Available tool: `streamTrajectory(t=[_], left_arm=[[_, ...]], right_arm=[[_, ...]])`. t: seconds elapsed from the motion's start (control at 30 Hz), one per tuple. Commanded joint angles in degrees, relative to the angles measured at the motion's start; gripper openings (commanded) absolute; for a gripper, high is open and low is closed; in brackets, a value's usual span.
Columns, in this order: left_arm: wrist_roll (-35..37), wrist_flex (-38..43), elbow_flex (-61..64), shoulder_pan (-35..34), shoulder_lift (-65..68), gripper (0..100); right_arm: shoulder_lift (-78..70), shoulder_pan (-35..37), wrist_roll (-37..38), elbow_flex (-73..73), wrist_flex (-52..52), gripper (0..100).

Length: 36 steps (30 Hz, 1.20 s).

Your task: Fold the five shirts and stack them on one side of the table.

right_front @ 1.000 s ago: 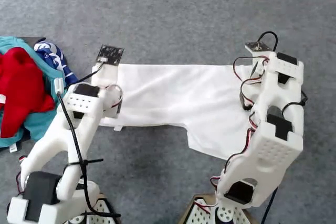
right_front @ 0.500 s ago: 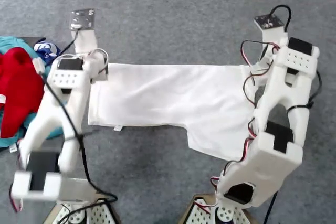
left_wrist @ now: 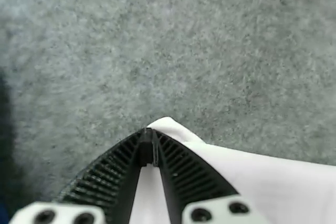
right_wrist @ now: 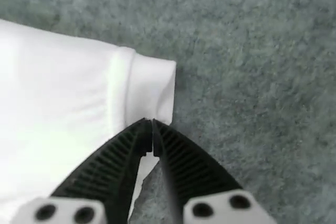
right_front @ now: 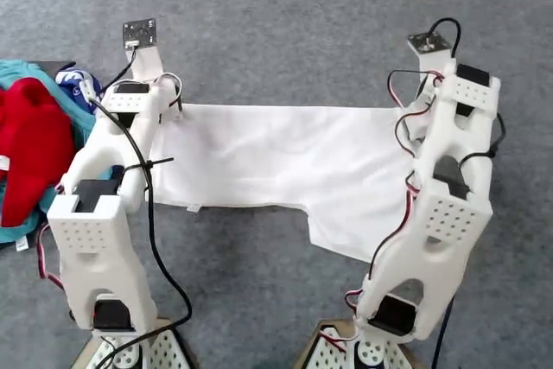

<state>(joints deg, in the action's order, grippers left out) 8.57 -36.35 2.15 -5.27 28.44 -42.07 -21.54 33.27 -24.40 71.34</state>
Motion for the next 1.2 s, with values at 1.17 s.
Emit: streamTrajectory(t=[1.17], left_arm=[[4.31, -13.8, -28.26, -1.98, 14.07, 3]], right_arm=[[-1.63, -1.76, 0.0, -0.04, -2.29, 1.5]])
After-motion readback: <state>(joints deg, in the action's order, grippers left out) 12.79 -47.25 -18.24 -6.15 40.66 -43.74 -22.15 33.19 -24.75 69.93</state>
